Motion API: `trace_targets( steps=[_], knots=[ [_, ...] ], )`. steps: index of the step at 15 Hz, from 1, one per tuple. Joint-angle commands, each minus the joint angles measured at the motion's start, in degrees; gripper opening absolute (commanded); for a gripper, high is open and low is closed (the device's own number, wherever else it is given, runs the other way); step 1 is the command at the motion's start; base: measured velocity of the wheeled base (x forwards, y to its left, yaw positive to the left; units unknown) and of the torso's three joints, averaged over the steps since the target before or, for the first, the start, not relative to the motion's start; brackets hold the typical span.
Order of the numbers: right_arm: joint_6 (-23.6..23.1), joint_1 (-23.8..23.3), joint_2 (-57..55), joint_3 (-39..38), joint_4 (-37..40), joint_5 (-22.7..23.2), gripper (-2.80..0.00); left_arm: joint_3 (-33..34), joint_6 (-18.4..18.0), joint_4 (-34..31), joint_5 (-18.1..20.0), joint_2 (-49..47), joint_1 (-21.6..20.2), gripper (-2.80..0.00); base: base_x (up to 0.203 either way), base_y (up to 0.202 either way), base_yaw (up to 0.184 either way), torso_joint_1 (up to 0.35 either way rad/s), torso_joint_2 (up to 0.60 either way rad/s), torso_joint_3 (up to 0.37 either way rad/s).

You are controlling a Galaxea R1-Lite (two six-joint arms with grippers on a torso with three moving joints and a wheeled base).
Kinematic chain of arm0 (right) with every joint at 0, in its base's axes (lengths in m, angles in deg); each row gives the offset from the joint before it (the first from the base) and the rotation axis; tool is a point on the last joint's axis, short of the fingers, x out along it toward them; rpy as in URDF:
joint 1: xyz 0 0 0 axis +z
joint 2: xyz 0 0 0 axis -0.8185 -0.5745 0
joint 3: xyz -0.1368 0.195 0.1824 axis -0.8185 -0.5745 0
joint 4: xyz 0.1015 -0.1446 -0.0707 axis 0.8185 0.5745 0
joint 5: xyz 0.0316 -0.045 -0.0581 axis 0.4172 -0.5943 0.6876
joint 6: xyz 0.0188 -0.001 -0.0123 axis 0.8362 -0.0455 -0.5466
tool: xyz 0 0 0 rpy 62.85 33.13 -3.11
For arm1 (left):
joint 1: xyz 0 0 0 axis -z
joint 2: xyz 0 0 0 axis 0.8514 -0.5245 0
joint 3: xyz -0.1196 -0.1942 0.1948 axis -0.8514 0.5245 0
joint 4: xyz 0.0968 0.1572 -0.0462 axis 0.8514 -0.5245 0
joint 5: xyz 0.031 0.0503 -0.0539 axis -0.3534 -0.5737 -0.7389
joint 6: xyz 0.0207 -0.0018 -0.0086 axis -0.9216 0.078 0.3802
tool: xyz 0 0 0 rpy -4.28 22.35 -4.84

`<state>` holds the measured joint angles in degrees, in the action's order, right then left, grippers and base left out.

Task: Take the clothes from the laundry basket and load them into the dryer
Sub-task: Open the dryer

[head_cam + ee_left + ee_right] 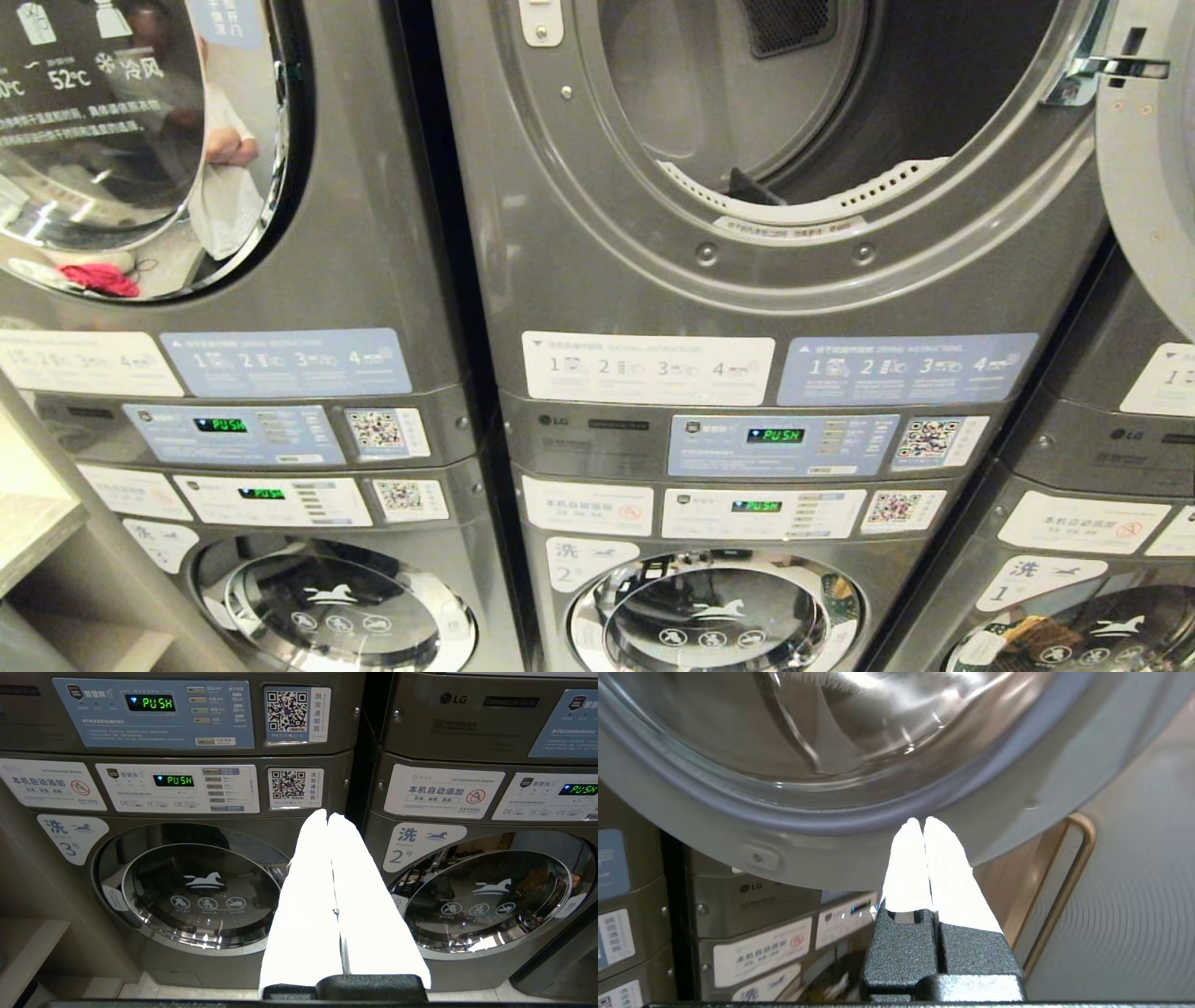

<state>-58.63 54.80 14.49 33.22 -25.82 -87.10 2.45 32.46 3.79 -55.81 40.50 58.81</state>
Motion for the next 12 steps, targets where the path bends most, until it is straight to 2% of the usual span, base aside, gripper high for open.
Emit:
trace_targets(
  steps=[1, 3, 5, 12],
  knots=[
    [2.9, -0.1, -14.9, 2.0, -1.2, -3.9, -2.8, 0.0, 0.0, 0.0, 0.0, -0.1, 0.0, -2.8, 0.0, 0.0, 0.0, 0.0, 0.0, 0.0],
    [9.1, -0.1, -23.5, 3.3, -2.7, -9.0, -2.8, 0.0, 0.2, 0.0, 0.0, -0.1, 0.0, -2.8, 0.0, 0.0, 0.0, 0.0, 0.0, 0.0],
    [12.3, -0.2, -27.7, 4.9, -3.7, -11.3, -2.8, 0.0, 0.3, 0.2, 0.0, -0.1, 0.0, -2.8, 0.0, 0.0, 0.0, 0.0, 0.0, 0.0],
    [20.6, -3.1, -43.3, 12.7, -4.4, -11.5, -2.8, 0.0, 0.3, 0.2, 0.0, -0.1, 0.0, -2.8, 0.0, 0.0, 0.0, 0.0, 0.0, 0.0]
  ],
)
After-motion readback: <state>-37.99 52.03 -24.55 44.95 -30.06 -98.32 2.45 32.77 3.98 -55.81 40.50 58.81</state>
